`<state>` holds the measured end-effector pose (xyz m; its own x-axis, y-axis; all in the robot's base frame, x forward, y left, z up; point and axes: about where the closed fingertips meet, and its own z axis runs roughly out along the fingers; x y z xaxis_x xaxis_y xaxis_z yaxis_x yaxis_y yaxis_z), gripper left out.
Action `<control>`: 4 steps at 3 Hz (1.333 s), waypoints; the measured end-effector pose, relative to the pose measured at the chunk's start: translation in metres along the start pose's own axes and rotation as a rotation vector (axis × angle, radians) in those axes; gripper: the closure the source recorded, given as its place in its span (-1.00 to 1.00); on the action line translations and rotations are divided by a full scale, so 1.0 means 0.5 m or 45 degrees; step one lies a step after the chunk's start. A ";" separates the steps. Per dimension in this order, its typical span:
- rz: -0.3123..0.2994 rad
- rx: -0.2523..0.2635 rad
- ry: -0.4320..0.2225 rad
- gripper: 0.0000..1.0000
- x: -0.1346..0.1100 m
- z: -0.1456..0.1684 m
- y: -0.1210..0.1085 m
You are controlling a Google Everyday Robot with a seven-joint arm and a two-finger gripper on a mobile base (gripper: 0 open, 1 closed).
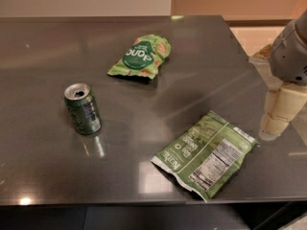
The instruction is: Move green jalapeno chip bag near green rice chip bag
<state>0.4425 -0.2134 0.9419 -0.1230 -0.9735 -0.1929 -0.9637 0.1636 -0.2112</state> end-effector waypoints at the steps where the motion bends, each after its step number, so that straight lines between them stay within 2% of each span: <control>1: -0.026 -0.054 0.005 -1.00 0.006 0.049 0.011; 4: -0.056 -0.177 -0.040 -1.00 -0.020 0.165 0.053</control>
Offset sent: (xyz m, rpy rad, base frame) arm 0.0002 0.0202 -0.0776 0.0438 0.1227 0.0588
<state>0.4379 -0.1864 0.8592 -0.0749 -0.9734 -0.2166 -0.9917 0.0954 -0.0859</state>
